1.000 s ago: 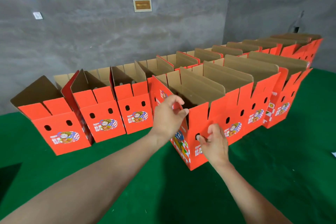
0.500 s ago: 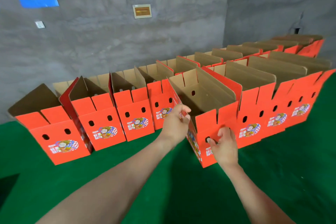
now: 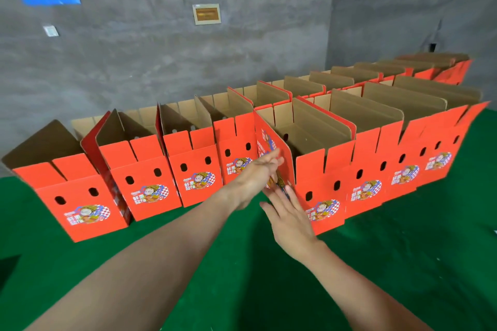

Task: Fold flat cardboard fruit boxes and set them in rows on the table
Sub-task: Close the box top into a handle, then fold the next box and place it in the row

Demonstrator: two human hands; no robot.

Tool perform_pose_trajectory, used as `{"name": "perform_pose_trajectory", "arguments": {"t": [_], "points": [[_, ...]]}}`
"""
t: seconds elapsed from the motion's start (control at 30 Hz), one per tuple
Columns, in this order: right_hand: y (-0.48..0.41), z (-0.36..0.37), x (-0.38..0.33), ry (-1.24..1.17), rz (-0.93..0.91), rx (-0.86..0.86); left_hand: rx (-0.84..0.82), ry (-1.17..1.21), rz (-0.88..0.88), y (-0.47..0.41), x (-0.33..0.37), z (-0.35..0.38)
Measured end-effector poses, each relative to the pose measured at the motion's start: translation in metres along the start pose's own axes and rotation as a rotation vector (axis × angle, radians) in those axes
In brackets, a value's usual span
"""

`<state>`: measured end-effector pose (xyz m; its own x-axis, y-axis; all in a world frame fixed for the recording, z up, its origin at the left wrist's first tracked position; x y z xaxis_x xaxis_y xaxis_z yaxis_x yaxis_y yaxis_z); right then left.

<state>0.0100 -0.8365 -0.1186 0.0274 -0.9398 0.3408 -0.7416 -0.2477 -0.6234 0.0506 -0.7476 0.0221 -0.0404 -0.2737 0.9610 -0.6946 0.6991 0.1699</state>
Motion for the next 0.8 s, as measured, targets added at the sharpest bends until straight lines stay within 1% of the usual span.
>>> {"name": "perform_pose_trajectory", "arguments": {"t": [0.03, 0.07, 0.1, 0.13, 0.2, 0.27, 0.33, 0.4, 0.47, 0.53, 0.6, 0.7, 0.73, 0.77, 0.8], "points": [[-0.013, 0.001, 0.004, 0.117, -0.029, -0.247, 0.017, 0.008, 0.0, 0.0, 0.001, -0.002], [-0.023, 0.006, 0.012, 0.2, -0.019, -0.485, 0.041, 0.018, 0.001, 0.0, 0.001, -0.005], [-0.032, 0.01, 0.022, 0.289, 0.019, -0.68, 0.067, 0.019, 0.001, 0.0, 0.001, -0.01], [-0.04, 0.013, 0.032, 0.36, 0.065, -0.81, 0.091, 0.009, -0.005, 0.002, 0.0, -0.016], [-0.052, 0.017, 0.048, 0.429, 0.131, -0.93, 0.143, -0.028, -0.02, 0.007, -0.004, -0.034], [-0.055, 0.018, 0.062, 0.437, 0.183, -1.028, 0.218, -0.083, -0.045, 0.013, -0.011, -0.058], [-0.054, 0.02, 0.08, 0.45, 0.239, -1.073, 0.303, -0.123, -0.069, 0.022, -0.018, -0.084], [-0.058, 0.019, 0.097, 0.405, 0.315, -1.05, 0.366, -0.115, -0.077, 0.032, -0.024, -0.108], [-0.07, 0.013, 0.098, 0.313, 0.378, -0.978, 0.414, -0.113, -0.097, 0.042, -0.029, -0.127], [-0.088, 0.005, 0.079, 0.178, 0.365, -0.814, 0.463, -0.109, -0.115, 0.052, -0.035, -0.141], [-0.105, -0.009, 0.046, -0.022, 0.338, -0.555, 0.498, -0.087, -0.125, 0.066, -0.041, -0.154], [-0.122, -0.04, -0.015, -0.461, 0.381, -0.252, 0.525, -0.057, -0.127, 0.103, -0.059, -0.174], [-0.127, -0.053, -0.038, -0.598, 0.384, -0.193, 0.536, -0.059, -0.126, 0.12, -0.069, -0.181], [-0.13, -0.065, -0.063, -0.696, 0.342, -0.164, 0.552, -0.081, -0.125, 0.141, -0.081, -0.189], [-0.132, -0.076, -0.09, -0.751, 0.257, -0.158, 0.573, -0.128, -0.131, 0.163, -0.095, -0.198]]}}
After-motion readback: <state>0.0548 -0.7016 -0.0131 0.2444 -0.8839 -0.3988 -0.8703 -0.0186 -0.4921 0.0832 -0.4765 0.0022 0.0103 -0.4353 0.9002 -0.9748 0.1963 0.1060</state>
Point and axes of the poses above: each hand's wrist, its own y-axis away from the middle knuckle, its own z-axis out of the palm, x = y × z, the point moved 1 cm from there along -y, towards the middle knuckle, and after that the axes turned 6 degrees about -z, right-handed, at the moved point
